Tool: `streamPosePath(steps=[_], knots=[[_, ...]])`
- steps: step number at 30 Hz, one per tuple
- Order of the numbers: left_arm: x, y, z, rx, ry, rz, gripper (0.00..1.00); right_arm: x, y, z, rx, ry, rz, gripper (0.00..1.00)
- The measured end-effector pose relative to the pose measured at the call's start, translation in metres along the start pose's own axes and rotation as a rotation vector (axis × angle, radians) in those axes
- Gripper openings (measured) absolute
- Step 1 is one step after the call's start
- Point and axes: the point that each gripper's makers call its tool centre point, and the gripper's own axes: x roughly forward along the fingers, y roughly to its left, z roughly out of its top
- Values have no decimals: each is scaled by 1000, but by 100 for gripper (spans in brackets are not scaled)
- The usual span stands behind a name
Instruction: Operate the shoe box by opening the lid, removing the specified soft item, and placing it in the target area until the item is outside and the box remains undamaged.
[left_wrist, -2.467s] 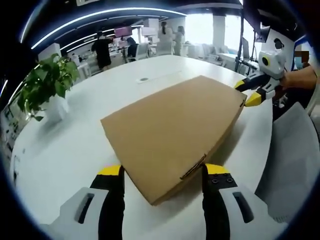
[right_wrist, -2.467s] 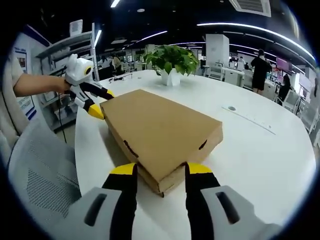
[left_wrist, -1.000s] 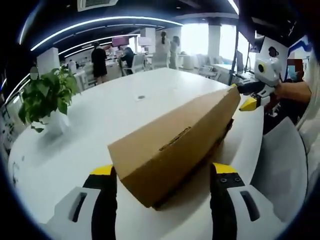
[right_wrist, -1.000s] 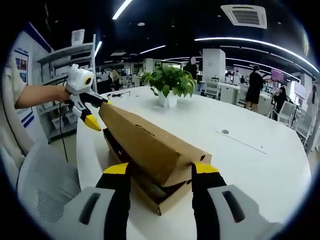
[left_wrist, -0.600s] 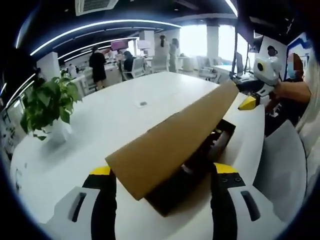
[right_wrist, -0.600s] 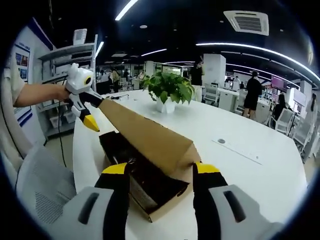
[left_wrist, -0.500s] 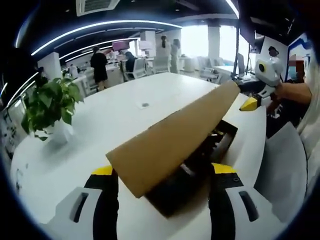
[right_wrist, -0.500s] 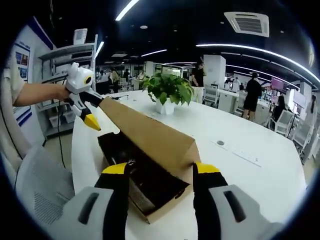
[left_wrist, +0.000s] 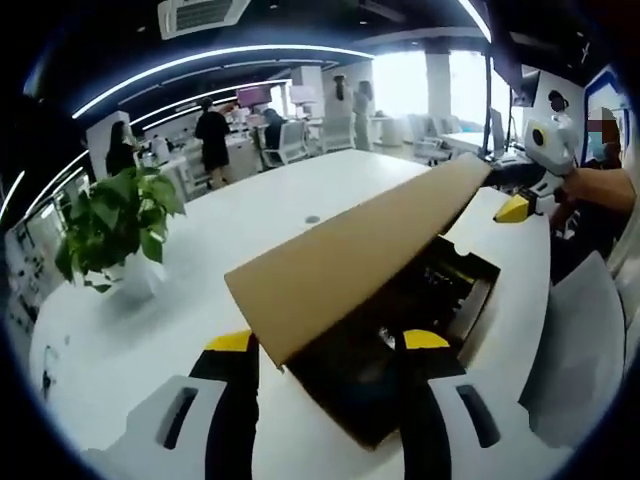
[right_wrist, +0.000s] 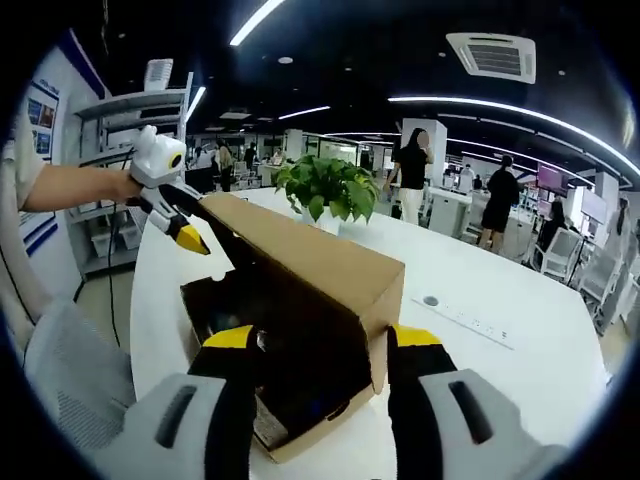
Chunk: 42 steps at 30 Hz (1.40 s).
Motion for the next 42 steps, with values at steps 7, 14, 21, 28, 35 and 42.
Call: streamPosePath(steps=[7,14,21,28,35,42], knots=[[5,13,7,-2,-7,26,45,6,-7,5,-7,-7,-8,50],[9,25,12,-10,-17,63,36,11,-15,9,-14,-7,-14,49],[13,39,16,-20,-25,100,24,17,-23,12,-28,0,-22,49],[19,53,21,-29,-26,133,14,25,-30,15,-35,9,-31,49],[23,64,24,-43,-23,160,5,30,-40,15,-35,11,-50,46],[29,70,26,-66,-21,180,3,35,-52,16,-41,16,-86,40]])
